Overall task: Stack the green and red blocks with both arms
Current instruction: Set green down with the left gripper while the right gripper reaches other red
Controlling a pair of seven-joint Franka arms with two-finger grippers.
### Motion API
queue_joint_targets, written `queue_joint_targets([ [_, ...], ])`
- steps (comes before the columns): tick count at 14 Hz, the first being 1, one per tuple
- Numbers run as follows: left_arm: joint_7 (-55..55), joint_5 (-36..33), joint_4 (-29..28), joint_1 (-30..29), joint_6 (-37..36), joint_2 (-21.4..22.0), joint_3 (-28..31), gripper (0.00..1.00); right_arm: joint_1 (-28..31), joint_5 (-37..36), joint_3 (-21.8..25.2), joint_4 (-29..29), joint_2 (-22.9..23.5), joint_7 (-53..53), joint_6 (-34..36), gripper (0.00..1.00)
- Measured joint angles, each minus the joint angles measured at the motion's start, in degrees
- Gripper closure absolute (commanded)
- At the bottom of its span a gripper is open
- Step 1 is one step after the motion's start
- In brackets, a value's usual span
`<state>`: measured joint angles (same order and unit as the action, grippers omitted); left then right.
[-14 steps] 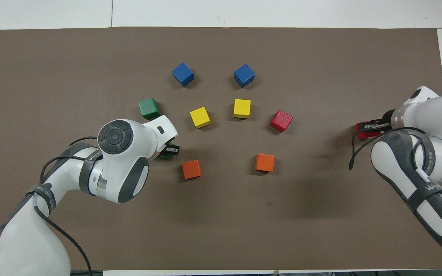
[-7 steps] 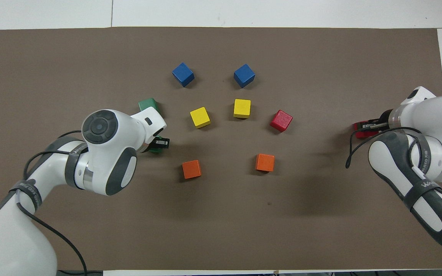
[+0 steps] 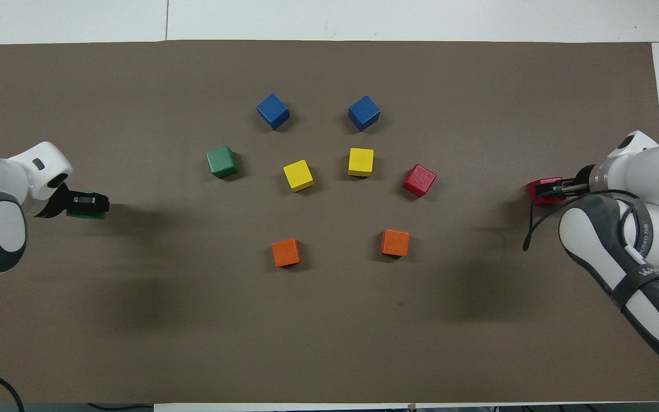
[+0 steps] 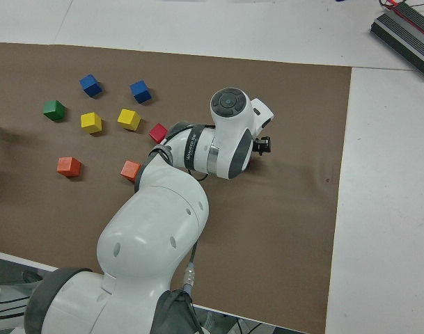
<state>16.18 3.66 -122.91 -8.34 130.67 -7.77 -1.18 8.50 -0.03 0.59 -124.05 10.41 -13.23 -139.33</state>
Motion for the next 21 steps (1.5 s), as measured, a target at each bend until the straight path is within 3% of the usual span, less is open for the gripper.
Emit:
queue_joint_targets([
  [2, 1.84, 0.00, -0.64, -3.26, 0.60, -0.33, -0.03, 1.00, 0.56, 0.00, -0.01, 5.03, -1.33, -0.25, 9.68, 0.00],
  [4, 2.21, 0.00, -0.92, -4.74, 1.19, -1.01, -0.08, 1.00, 0.17, 0.38, -0.25, 13.81, -2.67, 0.64, 21.58, 0.00],
  [6, 2.21, 0.00, -1.29, -5.34, 2.99, -2.08, -0.10, 1.00, -1.84, 0.93, -0.55, 21.24, -3.03, 5.77, 27.94, 0.00],
  [12, 2.00, 0.00, -1.46, -6.22, 5.50, -4.38, -0.17, 1.00, -21.23, 0.78, -1.15, 24.88, -0.48, 30.00, 26.40, 0.00],
  [13, 1.99, 0.00, -1.46, -6.22, 5.71, -4.38, -0.22, 0.17, -23.97, 0.72, -1.18, 24.84, 0.62, 32.69, 24.73, 0.00],
  [14, 2.01, -0.22, -1.46, -6.22, 5.77, -4.38, -0.26, 0.00, -25.55, 0.63, -1.17, 24.81, 2.05, 35.24, 22.65, 0.00],
  [18, 3.65, -0.88, -0.71, -6.22, 5.67, -4.34, -0.33, 0.00, -24.46, 0.68, -0.41, 24.93, 7.47, 41.60, 16.28, 0.00],
  [21, 4.26, -1.08, 5.60, -5.98, -1.33, -4.12, -0.98, 0.00, -24.18, 0.65, -0.32, 25.16, 8.61, 49.77, 15.96, 0.00],
])
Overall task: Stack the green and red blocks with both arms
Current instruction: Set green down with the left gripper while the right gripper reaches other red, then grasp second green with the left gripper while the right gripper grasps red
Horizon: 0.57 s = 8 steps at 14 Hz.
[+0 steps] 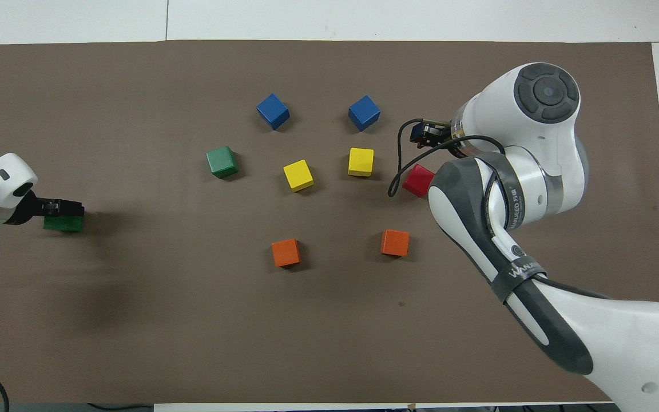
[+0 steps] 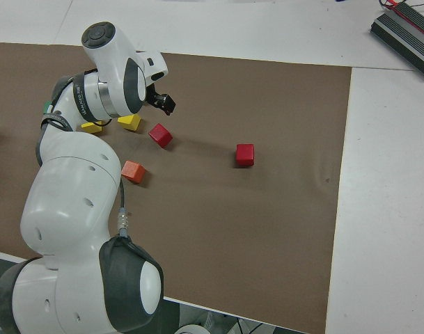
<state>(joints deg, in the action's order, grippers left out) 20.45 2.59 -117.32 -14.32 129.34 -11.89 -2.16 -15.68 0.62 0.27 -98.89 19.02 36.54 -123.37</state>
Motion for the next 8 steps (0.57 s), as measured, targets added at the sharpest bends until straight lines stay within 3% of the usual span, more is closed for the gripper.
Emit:
queue_joint_targets([
  [4, -7.83, -0.16, 11.57, 7.27, -11.21, 0.13, -0.49, 0.00, -0.20, 0.00, -0.08, 0.68, 1.39, 5.88, -0.52, 0.00],
  [8, -30.20, -1.08, 14.19, 20.29, -12.70, -0.57, -0.88, 0.00, -0.40, 0.00, -0.08, 0.73, 3.54, 7.37, -1.75, 0.00],
])
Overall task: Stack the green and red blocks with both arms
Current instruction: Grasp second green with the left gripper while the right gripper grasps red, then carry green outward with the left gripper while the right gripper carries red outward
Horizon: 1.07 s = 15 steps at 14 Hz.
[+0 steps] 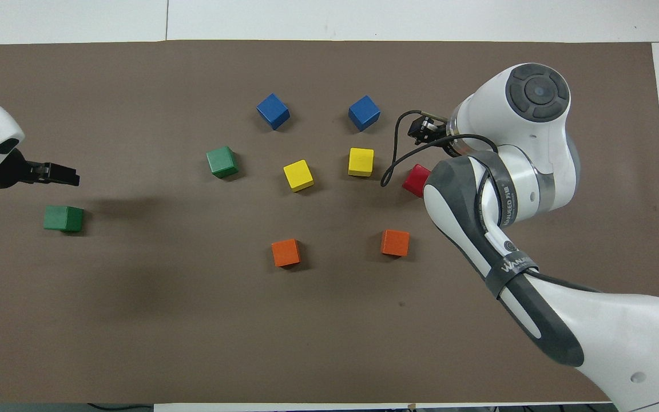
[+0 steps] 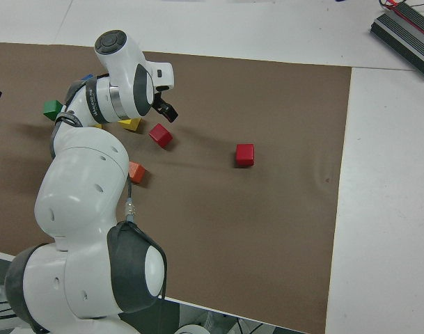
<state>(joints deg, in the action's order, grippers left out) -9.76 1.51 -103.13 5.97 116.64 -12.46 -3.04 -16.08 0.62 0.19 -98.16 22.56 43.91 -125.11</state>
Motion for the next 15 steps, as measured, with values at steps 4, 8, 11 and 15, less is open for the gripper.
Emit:
queue_joint_targets([
  [4, -13.94, -0.03, 1.46, 7.02, 0.14, -1.80, -0.02, 0.00, -0.12, 0.00, -0.24, -1.13, 1.38, 0.60, -2.22, 0.00],
  [8, -22.38, -1.08, 2.90, 10.81, 4.63, -7.38, 0.07, 0.00, -0.14, 0.00, -0.27, -2.65, 1.46, 0.61, -3.63, 0.00],
  [11, -25.08, -2.23, 2.91, 11.12, 9.02, -11.17, 0.21, 0.00, -0.93, 0.00, -0.32, -3.56, 1.44, 0.69, -4.31, 0.00],
  [15, -26.75, -2.27, 0.51, 11.03, 14.78, -12.56, 0.59, 0.00, -1.69, 0.00, -0.32, -6.88, 1.33, 0.76, -7.12, 0.00],
])
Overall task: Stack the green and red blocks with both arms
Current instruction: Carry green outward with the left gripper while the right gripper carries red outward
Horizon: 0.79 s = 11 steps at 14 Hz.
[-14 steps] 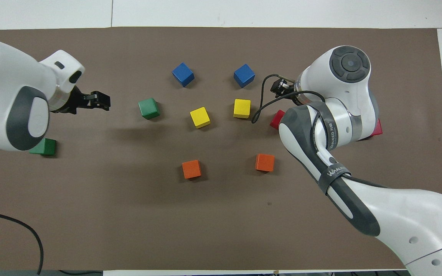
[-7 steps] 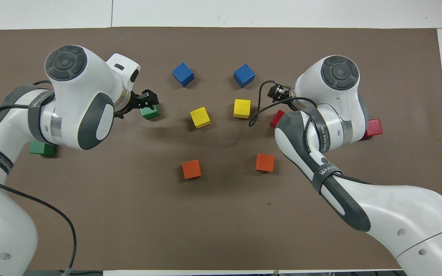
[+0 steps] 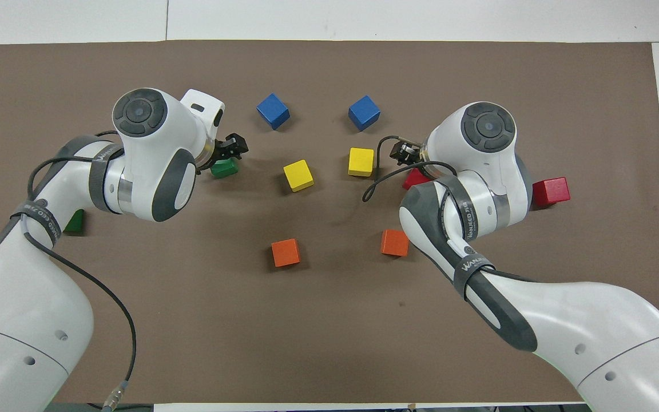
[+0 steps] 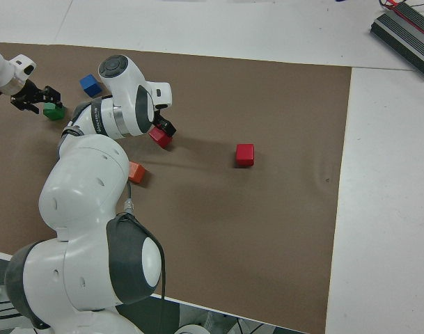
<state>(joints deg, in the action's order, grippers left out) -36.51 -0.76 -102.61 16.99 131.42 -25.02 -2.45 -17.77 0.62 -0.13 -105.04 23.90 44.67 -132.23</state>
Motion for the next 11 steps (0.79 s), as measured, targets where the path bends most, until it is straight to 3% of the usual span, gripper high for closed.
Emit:
queue_joint_targets([
  [1, -0.81, 0.00, -1.11, 0.01, 1.37, 0.00, 0.01, 0.00, 0.00, 0.00, 0.00, -0.70, -0.10, 0.00, -0.65, 0.00],
  [2, -1.86, 0.00, -2.28, 0.04, 2.67, -0.01, -0.05, 0.13, -0.01, 0.00, 0.00, -1.26, -0.21, 0.00, -1.13, 0.00],
  [3, -2.75, 0.00, -3.13, 0.07, 3.63, -0.01, -0.16, 0.41, -0.03, 0.00, -0.01, -1.55, -0.30, 0.00, -1.32, 0.36],
  [4, -3.41, 0.00, -3.67, 0.10, 4.08, -0.01, -0.27, 0.85, -0.06, 0.00, -0.01, -1.65, -0.34, 0.00, -1.35, 0.86],
  [5, -3.79, 0.00, -3.90, 0.14, 4.16, -0.01, -0.33, 1.00, -0.10, 0.00, -0.01, -1.71, -0.39, 0.00, -1.36, 1.00],
  [9, -3.90, -0.12, -3.74, 0.11, 3.93, 0.36, -0.19, 1.00, 0.22, -0.11, 0.18, -1.80, -0.69, -1.46, -0.95, 1.00],
  [11, -3.90, -0.12, -2.69, -0.03, 2.97, 0.39, -0.07, 1.00, 2.26, -0.21, 0.79, 0.10, -1.34, -8.63, 3.18, 1.00],
])
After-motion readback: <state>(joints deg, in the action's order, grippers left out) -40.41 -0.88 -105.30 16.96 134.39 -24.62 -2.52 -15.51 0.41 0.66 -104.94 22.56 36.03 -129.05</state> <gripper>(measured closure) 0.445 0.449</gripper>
